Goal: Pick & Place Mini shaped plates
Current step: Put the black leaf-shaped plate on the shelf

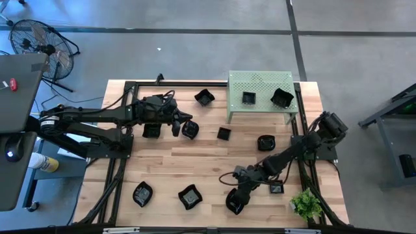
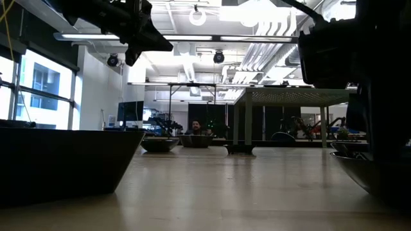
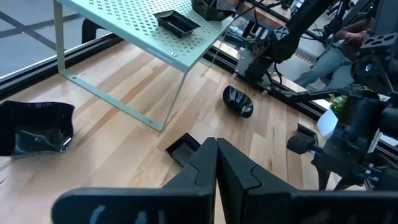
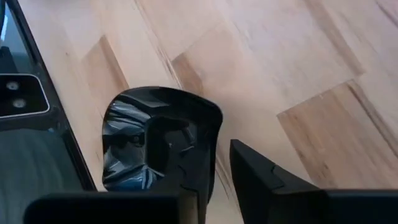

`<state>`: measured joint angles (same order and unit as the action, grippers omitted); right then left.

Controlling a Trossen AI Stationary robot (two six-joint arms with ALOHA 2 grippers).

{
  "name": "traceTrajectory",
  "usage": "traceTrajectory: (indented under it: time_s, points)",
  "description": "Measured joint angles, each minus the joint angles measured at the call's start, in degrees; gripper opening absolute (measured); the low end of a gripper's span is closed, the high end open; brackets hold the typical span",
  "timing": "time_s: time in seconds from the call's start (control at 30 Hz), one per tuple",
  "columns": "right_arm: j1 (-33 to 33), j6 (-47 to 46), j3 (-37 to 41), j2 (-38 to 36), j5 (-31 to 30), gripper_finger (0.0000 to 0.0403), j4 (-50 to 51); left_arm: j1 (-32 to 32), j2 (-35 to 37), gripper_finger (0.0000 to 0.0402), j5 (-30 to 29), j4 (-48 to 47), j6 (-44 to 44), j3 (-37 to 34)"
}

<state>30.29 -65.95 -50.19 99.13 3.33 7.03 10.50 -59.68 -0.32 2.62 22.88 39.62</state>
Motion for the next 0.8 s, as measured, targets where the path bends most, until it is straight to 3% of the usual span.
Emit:
traceTrajectory:
  time_s: [0.27,0.53,0.67,0.8]
  points:
    - [-0.77,-0.04,0.0,0.0,0.02,0.0005,0.06,0.0,0.0,0.0001,-0.02,-0.01,-0.12,0.0]
    - [-1.86,-3.48,0.0,-0.02,0.86,0.0002,-1.6,0.75,1.72,0.0001,0.2,-0.1,-0.12,0.02]
    - [-2.17,-7.59,0.01,-0.69,0.54,0.0001,-3.42,4.13,5.17,0.0001,3.4,-1.21,-0.1,0.02]
    - [-2.28,-12.27,0.02,-4.16,-4.4,0.0001,-2.99,8.6,9.76,0.0001,8.02,-3.95,-0.7,0.05]
